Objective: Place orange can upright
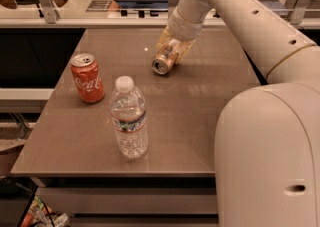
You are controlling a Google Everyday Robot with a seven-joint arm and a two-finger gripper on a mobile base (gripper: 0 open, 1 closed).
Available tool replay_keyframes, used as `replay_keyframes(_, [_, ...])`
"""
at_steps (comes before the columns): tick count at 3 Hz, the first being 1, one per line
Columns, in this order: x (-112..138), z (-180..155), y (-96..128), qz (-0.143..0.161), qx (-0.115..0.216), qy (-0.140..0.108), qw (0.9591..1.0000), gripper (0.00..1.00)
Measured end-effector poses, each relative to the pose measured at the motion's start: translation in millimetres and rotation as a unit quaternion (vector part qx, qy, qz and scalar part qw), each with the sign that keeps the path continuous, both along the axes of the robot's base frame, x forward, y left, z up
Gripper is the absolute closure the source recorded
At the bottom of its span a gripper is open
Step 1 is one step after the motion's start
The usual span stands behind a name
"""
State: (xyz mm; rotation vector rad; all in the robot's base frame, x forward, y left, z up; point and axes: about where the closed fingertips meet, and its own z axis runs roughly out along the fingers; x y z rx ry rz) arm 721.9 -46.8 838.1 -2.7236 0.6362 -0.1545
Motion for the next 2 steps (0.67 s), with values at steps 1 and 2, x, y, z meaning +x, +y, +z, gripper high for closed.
replay_keyframes(1, [0.0, -0.1, 0.0, 0.000, 0.000, 0.000, 1.0000, 1.00])
replay_keyframes(2, [-2.5, -0.2, -1.2, 0.002, 0.034, 0.004, 0.9994, 1.00])
